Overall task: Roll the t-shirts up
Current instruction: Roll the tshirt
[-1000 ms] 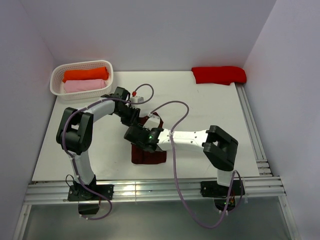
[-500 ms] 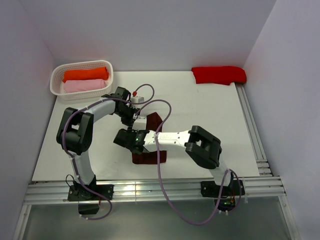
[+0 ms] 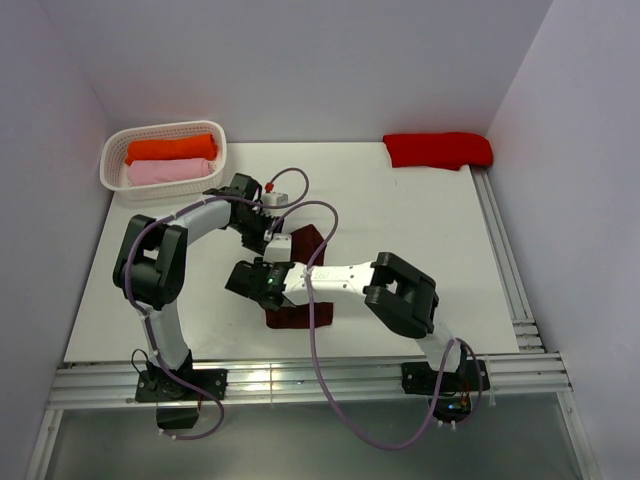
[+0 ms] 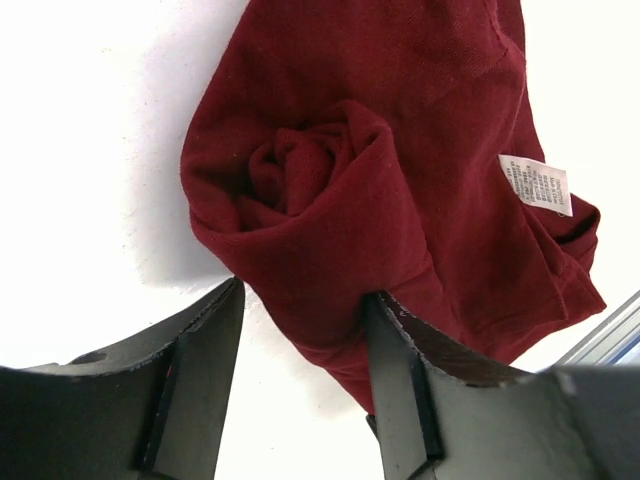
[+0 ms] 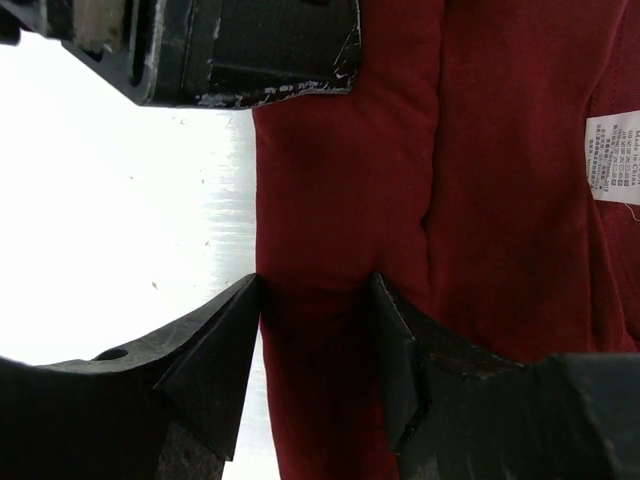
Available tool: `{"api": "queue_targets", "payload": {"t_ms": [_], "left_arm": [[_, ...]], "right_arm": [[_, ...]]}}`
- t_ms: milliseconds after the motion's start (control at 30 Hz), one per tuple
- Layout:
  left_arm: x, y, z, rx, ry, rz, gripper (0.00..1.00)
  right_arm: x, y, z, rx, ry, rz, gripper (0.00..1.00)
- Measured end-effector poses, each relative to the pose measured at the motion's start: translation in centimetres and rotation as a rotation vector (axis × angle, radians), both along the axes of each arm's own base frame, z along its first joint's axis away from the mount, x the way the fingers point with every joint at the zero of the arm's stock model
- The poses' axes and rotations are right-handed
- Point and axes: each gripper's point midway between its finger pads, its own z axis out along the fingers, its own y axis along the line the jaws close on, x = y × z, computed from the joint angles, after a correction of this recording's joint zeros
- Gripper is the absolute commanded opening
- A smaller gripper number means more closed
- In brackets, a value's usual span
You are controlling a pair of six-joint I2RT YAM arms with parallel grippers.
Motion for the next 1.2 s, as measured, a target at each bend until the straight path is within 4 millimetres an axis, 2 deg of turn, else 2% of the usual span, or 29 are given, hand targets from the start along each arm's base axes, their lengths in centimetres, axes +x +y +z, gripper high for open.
{"api": "queue_targets", "payload": {"t_ms": [200, 333, 433, 500, 533, 633, 800, 933, 1067, 1200], "left_arm": [[0.1, 0.0, 0.0, 0.0, -0.004, -0.001, 0.61], [0.1, 0.0, 0.0, 0.0, -0.007, -0.004, 0.64], [0.2, 0.0, 0.0, 0.001, -0.012, -0.008, 0.71], [0.2, 0.0, 0.0, 0.001, -0.018, -0.015, 0.76], [0.3, 0.0, 0.0, 0.001, -0.02, -0.018, 0.77], [0.3, 0.0, 0.4, -0.015, -0.02, -0.024, 0.79], [1.0, -0.6, 3.0, -0.132, -0.013, -0.05, 0.79], [1.6, -0.2, 5.0, -0.24, -0.015, -0.06, 0.8], [1.5, 0.5, 5.7, -0.28, -0.012, -0.054, 0.8], [0.6, 0.6, 5.1, -0.277, 0.004, -0.058, 0.8]], "right_arm": [[0.0, 0.1, -0.5, -0.033, -0.004, 0.006, 0.59], [-0.1, -0.2, -0.7, -0.056, -0.01, 0.01, 0.48], [-0.1, -0.4, -0.8, -0.077, -0.008, 0.012, 0.35], [-0.1, -0.4, -0.7, -0.08, -0.009, 0.014, 0.31], [-0.1, -0.4, -0.8, -0.079, -0.01, 0.017, 0.24], [0.1, -0.6, -0.8, -0.032, -0.024, 0.019, 0.21], [0.2, -1.3, -0.5, 0.252, -0.009, 0.022, 0.22], [0.5, -1.4, -0.2, 0.528, 0.021, 0.037, 0.24], [1.1, -0.6, 0.3, 0.746, 0.044, 0.058, 0.22], [1.2, 0.4, 0.5, 0.907, 0.069, 0.079, 0.22]]}}
